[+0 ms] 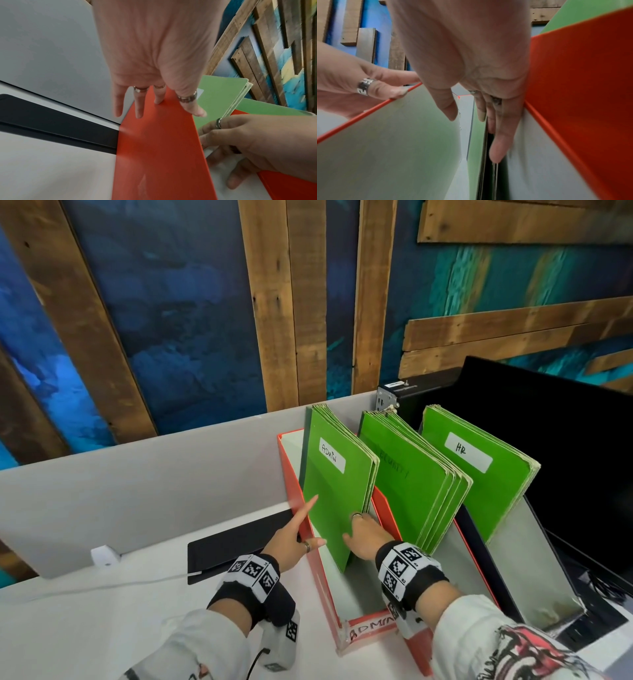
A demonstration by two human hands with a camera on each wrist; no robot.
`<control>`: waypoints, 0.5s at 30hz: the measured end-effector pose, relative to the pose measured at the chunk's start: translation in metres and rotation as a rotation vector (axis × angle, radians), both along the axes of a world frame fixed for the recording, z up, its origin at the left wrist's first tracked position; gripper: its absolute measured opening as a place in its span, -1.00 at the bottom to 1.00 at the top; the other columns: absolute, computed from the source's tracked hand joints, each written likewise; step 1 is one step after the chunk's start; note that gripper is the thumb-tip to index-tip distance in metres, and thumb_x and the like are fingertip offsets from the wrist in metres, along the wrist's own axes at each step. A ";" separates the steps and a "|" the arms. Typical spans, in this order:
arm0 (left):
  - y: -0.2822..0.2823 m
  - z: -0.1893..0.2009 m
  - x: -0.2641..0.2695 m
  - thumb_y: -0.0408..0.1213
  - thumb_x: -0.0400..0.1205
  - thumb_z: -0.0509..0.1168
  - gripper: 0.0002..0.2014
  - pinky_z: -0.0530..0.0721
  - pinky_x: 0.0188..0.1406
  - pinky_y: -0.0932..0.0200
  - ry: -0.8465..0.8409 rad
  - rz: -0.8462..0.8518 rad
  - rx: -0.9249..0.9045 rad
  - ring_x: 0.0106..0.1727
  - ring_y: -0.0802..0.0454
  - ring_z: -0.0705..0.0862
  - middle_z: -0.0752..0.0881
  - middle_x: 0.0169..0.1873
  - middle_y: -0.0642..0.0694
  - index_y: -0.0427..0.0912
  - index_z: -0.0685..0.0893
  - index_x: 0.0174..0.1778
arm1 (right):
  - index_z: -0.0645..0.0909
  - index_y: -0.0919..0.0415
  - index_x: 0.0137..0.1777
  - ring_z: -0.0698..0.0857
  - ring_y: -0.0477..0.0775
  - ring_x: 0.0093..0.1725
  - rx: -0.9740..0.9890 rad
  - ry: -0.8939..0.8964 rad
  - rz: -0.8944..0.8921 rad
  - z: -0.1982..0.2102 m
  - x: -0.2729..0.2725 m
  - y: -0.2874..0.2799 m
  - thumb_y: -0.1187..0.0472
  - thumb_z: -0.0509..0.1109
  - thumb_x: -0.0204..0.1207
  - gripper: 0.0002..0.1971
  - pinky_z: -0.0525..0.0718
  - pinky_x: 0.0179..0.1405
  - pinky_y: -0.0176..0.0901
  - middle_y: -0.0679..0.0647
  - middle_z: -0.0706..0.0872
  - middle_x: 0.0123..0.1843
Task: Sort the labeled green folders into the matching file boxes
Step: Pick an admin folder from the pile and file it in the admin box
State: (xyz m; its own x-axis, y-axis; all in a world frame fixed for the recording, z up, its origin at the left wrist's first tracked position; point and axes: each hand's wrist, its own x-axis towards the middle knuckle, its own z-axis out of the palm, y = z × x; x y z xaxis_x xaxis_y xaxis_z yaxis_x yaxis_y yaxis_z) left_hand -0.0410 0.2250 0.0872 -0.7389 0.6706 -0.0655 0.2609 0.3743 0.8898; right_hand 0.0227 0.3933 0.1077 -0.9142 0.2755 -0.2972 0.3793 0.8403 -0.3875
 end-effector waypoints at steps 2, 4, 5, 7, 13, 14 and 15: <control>0.000 -0.001 -0.001 -0.18 0.52 0.39 -0.18 0.30 0.57 -0.21 -0.012 -0.001 0.002 0.62 -0.04 0.25 0.26 0.61 0.04 0.78 0.05 0.31 | 0.27 0.29 0.51 0.64 0.19 0.19 -0.017 -0.001 0.033 0.005 0.005 0.002 0.15 0.18 0.65 -0.53 0.59 0.25 0.00 0.27 0.52 0.38; 0.000 -0.003 -0.001 -0.12 0.48 0.40 -0.18 0.31 0.56 -0.23 -0.025 -0.007 0.003 0.62 -0.05 0.26 0.27 0.61 0.05 0.77 0.05 0.32 | 0.35 0.20 0.47 0.70 0.16 0.03 -0.035 0.033 0.067 0.012 0.012 0.005 0.14 0.17 0.64 -0.59 0.64 0.16 -0.03 0.25 0.63 0.28; 0.000 -0.004 -0.002 -0.08 0.45 0.40 -0.19 0.32 0.56 -0.23 -0.028 -0.009 0.001 0.62 -0.05 0.27 0.29 0.60 0.06 0.77 0.06 0.32 | 0.42 0.16 0.41 0.73 0.15 -0.02 -0.045 0.075 0.071 0.017 0.017 0.007 0.13 0.16 0.64 -0.64 0.67 0.12 -0.03 0.22 0.68 0.21; 0.000 -0.004 -0.003 -0.07 0.44 0.41 -0.20 0.33 0.55 -0.22 -0.029 -0.005 -0.019 0.61 -0.04 0.29 0.32 0.59 0.06 0.77 0.07 0.31 | 0.55 0.15 0.20 0.76 0.15 -0.16 -0.064 0.192 0.048 0.030 0.029 0.013 0.13 0.14 0.65 -0.76 0.73 -0.02 0.04 0.20 0.75 0.05; 0.020 0.022 0.016 -0.08 0.57 0.35 -0.31 0.28 0.50 -0.32 0.360 0.175 -0.476 0.62 -0.25 0.13 0.15 0.62 -0.14 0.29 0.15 0.56 | 0.59 0.12 -0.02 0.74 0.04 -0.38 -0.007 0.472 -0.230 0.064 0.072 0.061 0.01 0.12 0.67 -0.74 0.74 -0.28 -0.02 0.04 0.77 -0.31; 0.026 0.031 0.024 -0.06 0.58 0.32 -0.37 0.33 0.47 -0.28 0.457 0.217 -0.499 0.59 -0.23 0.18 0.21 0.57 -0.21 0.19 0.22 0.56 | 0.58 0.12 0.01 0.71 0.06 -0.35 0.048 0.434 -0.262 0.066 0.079 0.071 -0.01 0.11 0.67 -0.73 0.69 -0.30 -0.07 0.03 0.76 -0.29; 0.034 0.038 0.032 -0.04 0.60 0.29 -0.45 0.37 0.45 -0.22 0.539 0.238 -0.479 0.54 -0.20 0.25 0.28 0.49 -0.23 0.14 0.30 0.52 | 0.56 0.11 0.05 0.67 0.10 -0.30 0.112 0.363 -0.282 0.066 0.084 0.081 -0.03 0.12 0.67 -0.73 0.62 -0.29 -0.11 0.04 0.73 -0.24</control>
